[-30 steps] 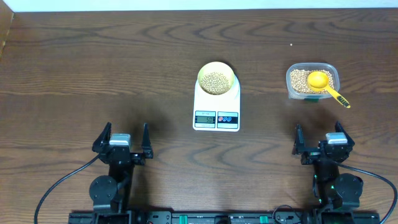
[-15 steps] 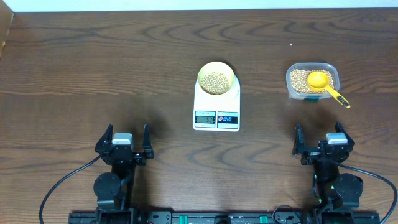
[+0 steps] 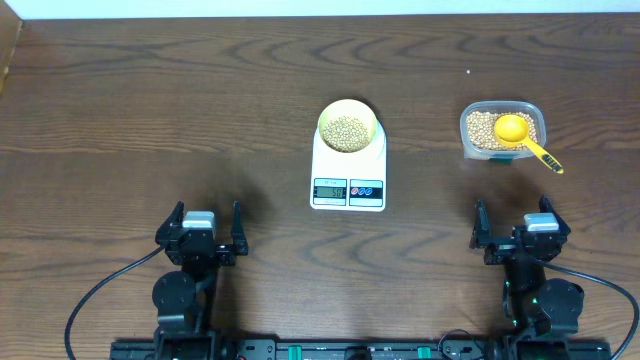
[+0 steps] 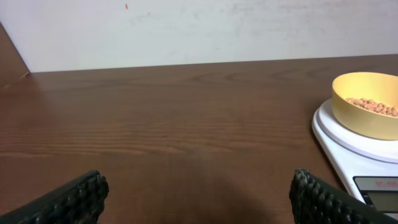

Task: Scoop item into bowl and weigh 50g on scale

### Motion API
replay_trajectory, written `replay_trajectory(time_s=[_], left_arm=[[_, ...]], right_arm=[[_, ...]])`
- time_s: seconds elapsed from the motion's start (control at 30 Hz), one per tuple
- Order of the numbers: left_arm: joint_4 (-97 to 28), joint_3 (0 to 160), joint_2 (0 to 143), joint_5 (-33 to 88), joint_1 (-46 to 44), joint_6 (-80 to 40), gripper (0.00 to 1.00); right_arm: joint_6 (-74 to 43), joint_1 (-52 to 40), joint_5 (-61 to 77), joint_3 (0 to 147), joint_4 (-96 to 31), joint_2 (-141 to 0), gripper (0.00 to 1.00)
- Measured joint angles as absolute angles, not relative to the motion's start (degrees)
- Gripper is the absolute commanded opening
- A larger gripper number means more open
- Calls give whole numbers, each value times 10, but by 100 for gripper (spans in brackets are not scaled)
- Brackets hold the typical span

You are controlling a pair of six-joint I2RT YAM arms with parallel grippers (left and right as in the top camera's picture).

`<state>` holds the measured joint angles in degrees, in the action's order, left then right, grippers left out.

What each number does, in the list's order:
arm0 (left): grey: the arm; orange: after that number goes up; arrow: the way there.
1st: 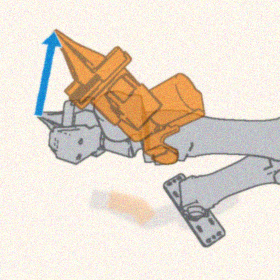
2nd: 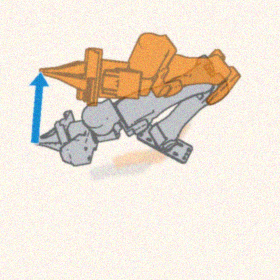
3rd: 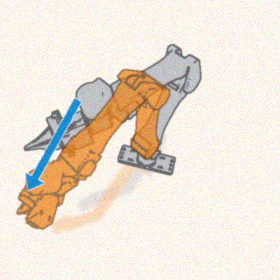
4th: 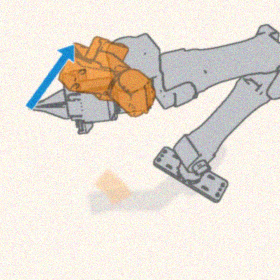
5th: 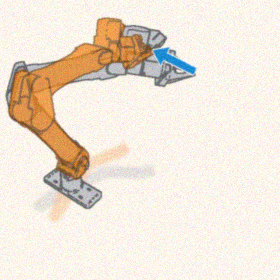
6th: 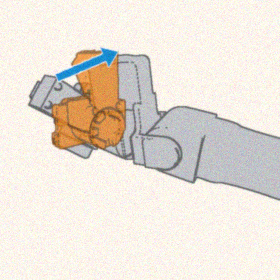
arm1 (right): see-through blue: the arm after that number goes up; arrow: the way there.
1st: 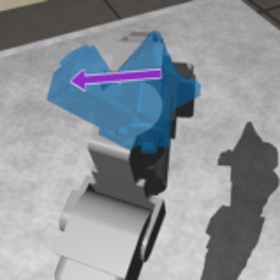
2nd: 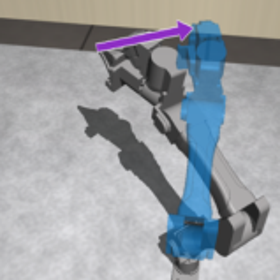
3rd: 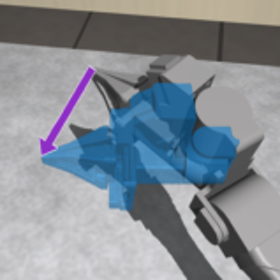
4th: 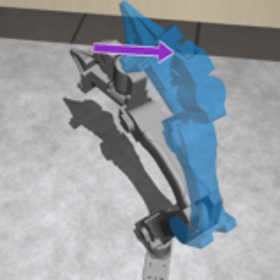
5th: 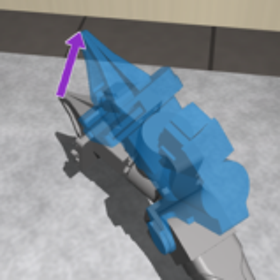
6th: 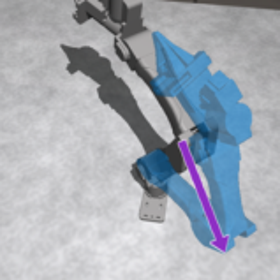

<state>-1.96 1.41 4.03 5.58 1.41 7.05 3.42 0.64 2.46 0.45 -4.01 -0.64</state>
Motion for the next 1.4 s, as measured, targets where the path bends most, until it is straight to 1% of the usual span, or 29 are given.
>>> replay_trajectory(time_s=[0.43, 1.4], left_arm=[[-20, 14, 64, 56, 14, 70, 95], [-14, 14, 67, 56, 14, 70, 95]], right_arm=[[34, 6, 25, 4, -40, -6, 99], [34, 6, 25, 4, -40, -6, 99]])
